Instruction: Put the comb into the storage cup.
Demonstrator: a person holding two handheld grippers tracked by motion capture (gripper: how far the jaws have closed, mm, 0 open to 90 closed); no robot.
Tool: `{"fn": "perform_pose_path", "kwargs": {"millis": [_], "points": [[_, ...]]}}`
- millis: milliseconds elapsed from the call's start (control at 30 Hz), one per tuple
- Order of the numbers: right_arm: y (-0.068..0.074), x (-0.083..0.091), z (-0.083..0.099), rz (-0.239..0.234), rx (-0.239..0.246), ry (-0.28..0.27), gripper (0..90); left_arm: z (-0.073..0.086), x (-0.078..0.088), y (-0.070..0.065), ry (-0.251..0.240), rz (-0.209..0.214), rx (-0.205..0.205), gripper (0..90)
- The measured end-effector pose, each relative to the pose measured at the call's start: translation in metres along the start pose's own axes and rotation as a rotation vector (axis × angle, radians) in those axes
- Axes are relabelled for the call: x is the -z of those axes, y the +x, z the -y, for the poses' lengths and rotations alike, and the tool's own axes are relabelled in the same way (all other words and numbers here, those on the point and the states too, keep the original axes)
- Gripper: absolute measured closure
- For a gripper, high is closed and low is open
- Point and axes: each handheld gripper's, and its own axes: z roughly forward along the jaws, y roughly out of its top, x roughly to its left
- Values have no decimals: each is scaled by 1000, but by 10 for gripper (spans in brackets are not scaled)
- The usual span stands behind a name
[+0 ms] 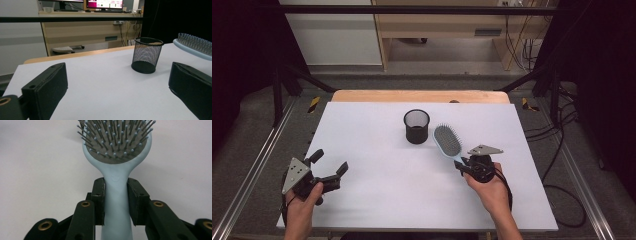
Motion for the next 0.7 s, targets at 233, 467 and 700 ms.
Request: {"fn": "perform_pose_path", "kwargs": {"millis": [233, 467, 700], "points": [[-2, 2, -1, 3, -4, -46, 694, -1, -9, -4, 21, 12, 15, 28], [-3, 5, -4, -1, -10, -94, 694, -27, -15, -17, 6, 52, -22, 30], [3, 7, -7, -20, -5, -149, 694, -50, -35, -41, -14, 119, -56, 30]]}}
